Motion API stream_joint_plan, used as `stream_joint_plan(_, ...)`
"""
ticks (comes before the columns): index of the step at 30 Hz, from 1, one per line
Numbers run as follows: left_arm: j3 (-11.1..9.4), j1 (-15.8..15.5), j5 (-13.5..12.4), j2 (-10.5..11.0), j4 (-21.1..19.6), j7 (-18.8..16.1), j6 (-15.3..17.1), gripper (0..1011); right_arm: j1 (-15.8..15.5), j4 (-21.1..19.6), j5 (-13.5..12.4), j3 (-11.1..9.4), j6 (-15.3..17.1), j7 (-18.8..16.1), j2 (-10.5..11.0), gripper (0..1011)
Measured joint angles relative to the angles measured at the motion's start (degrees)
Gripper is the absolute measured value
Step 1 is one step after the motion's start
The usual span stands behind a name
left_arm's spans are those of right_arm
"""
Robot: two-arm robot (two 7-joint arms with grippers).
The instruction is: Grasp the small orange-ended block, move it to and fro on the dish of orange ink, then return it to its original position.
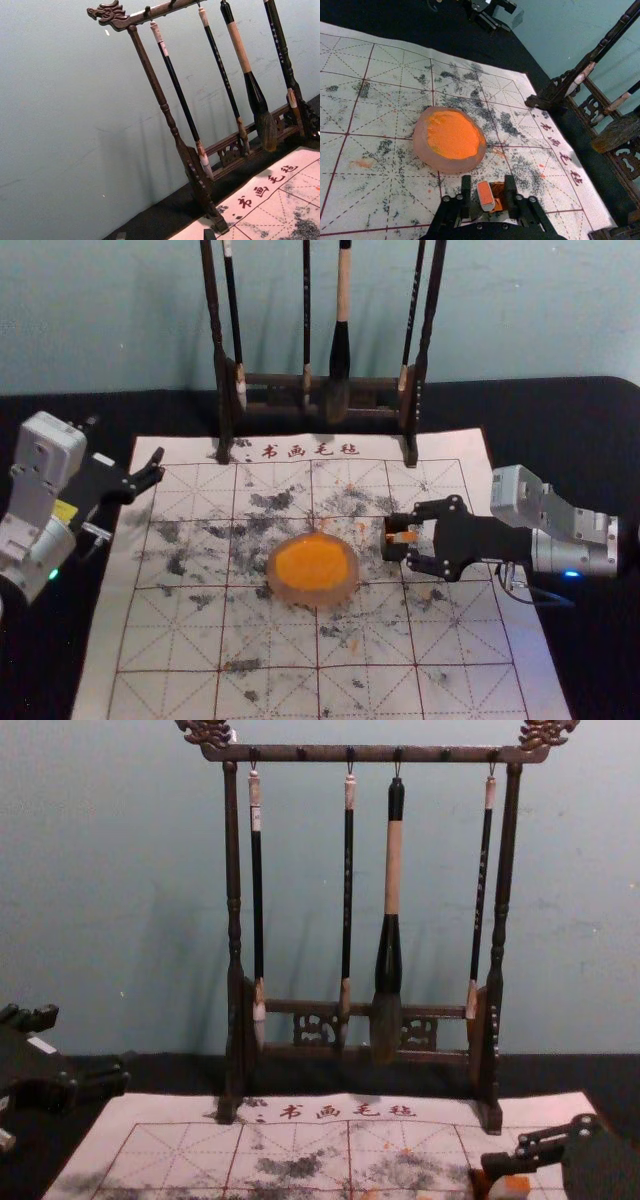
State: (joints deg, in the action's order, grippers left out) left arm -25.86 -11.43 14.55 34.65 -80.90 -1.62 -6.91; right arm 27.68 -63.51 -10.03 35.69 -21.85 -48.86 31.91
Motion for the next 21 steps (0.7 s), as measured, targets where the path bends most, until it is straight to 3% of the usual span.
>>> stream_joint_plan(1,0.0,0.0,0.0,0.0,0.0,0.0,0.0,1001,0.0,0.0,0.0,0.0,0.0,0.0,0.0,396)
stream_joint_plan(3,0.0,0.0,0.0,0.0,0.0,0.0,0.0,1001,0.0,0.0,0.0,0.0,-0.01,0.01,0.0,319)
stream_joint_plan(10,0.0,0.0,0.0,0.0,0.0,0.0,0.0,1001,0.0,0.0,0.0,0.0,-0.01,0.01,0.0,146)
stream_joint_plan(21,0.0,0.0,0.0,0.0,0.0,0.0,0.0,1001,0.0,0.0,-0.01,0.0,-0.01,0.01,0.0,116)
